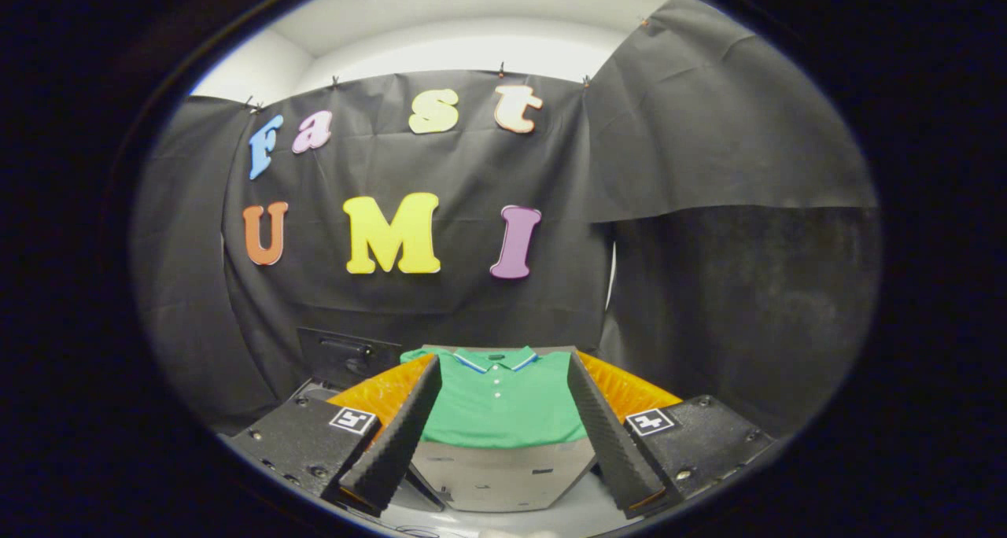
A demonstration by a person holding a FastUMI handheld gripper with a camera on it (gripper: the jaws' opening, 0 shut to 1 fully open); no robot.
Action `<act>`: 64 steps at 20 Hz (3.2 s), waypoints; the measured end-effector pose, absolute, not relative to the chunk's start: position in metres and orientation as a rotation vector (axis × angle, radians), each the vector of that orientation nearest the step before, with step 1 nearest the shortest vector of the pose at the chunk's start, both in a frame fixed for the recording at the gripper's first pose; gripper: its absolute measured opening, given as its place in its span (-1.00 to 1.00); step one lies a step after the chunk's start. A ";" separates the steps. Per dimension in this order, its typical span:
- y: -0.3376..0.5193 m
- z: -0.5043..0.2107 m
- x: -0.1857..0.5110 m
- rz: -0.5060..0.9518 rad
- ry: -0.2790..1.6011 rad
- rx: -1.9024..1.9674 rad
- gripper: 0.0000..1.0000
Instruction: Put the clothes into the washing machine and then close the washing machine lid.
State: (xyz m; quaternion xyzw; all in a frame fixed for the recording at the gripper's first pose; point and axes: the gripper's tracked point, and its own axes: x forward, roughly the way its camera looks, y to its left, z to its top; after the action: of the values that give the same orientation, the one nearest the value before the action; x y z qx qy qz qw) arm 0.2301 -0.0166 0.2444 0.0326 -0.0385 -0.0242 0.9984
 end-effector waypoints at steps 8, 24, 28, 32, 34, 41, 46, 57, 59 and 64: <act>-0.024 0.217 0.367 -0.012 0.155 0.045 1.00; -0.018 0.106 0.473 0.026 0.542 0.019 1.00; -0.016 0.105 0.476 0.030 0.591 0.022 0.96; -0.014 0.105 0.476 0.030 0.627 0.022 0.83; -0.014 0.102 0.481 0.025 0.609 0.030 0.61; -0.012 0.111 0.482 0.003 0.562 0.093 -0.84; 0.006 0.124 0.464 0.048 0.477 0.202 -0.89; 0.109 0.264 0.384 0.230 0.110 0.252 -0.89; 0.136 0.289 0.370 0.271 0.055 0.256 -0.90; 0.205 0.339 0.348 0.354 -0.053 0.217 -0.90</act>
State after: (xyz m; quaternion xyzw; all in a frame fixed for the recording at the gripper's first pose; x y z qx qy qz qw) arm 0.3477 0.2051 0.3388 0.1075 -0.0262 0.1756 0.9782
